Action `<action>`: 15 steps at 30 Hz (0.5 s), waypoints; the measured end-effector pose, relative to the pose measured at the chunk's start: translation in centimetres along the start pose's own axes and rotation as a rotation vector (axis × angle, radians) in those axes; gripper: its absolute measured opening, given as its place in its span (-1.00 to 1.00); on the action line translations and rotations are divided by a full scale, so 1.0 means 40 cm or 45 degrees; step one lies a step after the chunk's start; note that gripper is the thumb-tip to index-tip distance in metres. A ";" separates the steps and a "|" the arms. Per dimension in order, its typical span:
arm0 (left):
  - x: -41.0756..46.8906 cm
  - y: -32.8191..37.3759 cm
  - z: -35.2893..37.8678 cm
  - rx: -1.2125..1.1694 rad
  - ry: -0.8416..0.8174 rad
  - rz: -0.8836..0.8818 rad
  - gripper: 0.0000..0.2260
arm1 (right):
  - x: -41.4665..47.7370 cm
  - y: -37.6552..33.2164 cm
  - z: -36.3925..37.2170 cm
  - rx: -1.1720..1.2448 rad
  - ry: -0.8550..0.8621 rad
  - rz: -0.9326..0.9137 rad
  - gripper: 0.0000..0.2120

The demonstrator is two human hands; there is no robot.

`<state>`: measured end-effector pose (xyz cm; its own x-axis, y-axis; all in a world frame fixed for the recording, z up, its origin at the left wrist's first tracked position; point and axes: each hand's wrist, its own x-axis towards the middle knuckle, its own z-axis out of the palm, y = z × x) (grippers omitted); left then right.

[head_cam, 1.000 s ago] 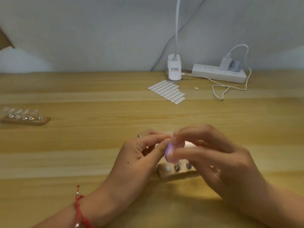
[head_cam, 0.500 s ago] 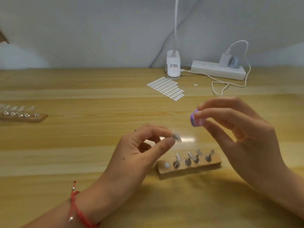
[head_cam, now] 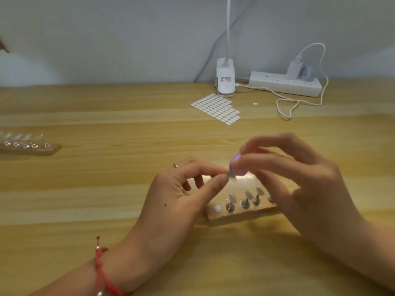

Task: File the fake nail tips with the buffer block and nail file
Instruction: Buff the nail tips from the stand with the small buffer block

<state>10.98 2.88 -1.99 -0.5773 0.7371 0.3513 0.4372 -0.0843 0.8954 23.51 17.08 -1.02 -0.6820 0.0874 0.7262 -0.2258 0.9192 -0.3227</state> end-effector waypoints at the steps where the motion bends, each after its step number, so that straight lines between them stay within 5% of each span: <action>1: -0.001 0.002 0.000 0.018 -0.011 0.013 -0.93 | -0.001 0.001 0.003 0.004 -0.017 -0.035 -0.78; 15: 0.001 0.009 0.000 0.003 0.082 -0.037 -0.89 | -0.008 -0.004 0.021 0.002 -0.068 -0.085 -0.75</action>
<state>11.11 2.89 -1.66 -0.6329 0.6946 0.3421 0.4212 -0.0618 0.9048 23.17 16.58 -1.71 -0.7016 0.0055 0.7126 -0.2732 0.9215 -0.2761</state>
